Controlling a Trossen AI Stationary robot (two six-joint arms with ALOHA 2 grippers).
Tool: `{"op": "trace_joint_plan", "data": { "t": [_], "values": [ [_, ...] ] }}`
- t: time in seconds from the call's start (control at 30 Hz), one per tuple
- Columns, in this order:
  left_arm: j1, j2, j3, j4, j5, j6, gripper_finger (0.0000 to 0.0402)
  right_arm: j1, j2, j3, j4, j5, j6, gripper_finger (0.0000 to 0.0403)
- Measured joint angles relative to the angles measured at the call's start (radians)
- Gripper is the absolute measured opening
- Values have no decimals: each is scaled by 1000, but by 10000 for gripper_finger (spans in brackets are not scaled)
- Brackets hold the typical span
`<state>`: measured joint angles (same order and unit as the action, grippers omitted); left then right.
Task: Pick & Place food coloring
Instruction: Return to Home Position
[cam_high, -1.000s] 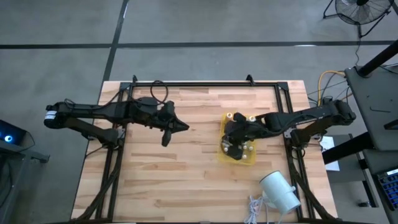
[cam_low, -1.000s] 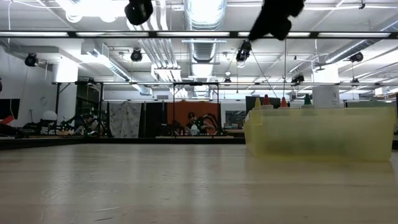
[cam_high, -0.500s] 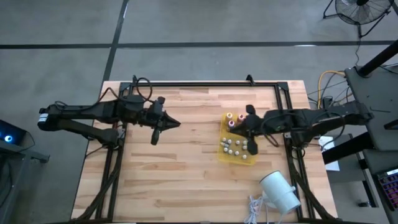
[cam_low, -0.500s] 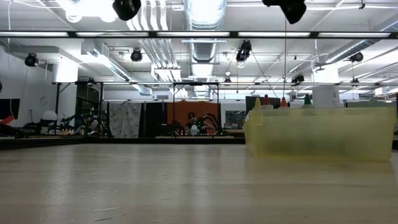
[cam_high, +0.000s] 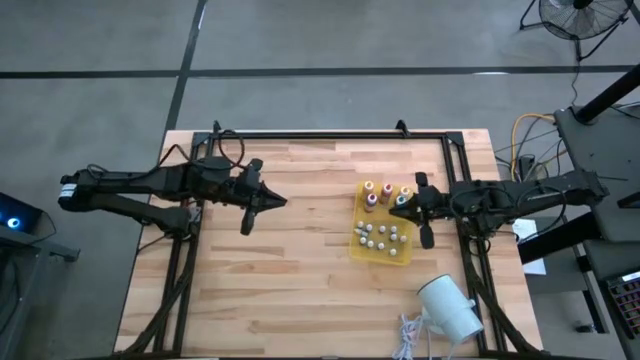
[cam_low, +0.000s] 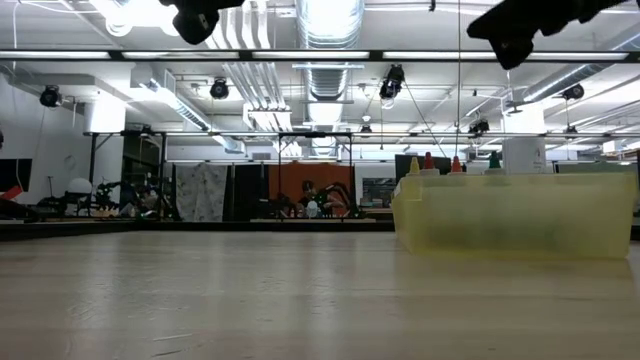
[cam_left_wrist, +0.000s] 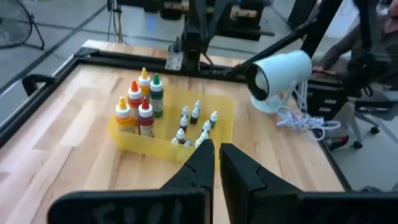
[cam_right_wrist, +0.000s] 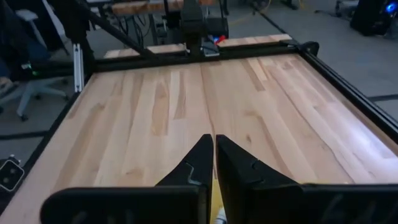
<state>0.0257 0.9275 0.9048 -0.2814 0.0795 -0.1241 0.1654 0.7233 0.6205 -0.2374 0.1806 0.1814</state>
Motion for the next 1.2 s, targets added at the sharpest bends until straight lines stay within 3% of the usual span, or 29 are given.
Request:
{"op": "trace_joint_plan", "data": {
  "t": [0.37,0.6,0.83,1.2],
  "values": [
    [0,-206,-263,228,0,29,0,0,-166,-160,91,0,-4,13],
    [0,-359,-412,268,10,46,0,0,-268,-224,95,0,-29,13],
    [0,-486,-495,293,34,71,0,0,-361,-327,239,-78,-97,13],
    [0,-606,-592,309,38,62,0,0,-459,-474,332,-80,-54,13]
  ]
}}
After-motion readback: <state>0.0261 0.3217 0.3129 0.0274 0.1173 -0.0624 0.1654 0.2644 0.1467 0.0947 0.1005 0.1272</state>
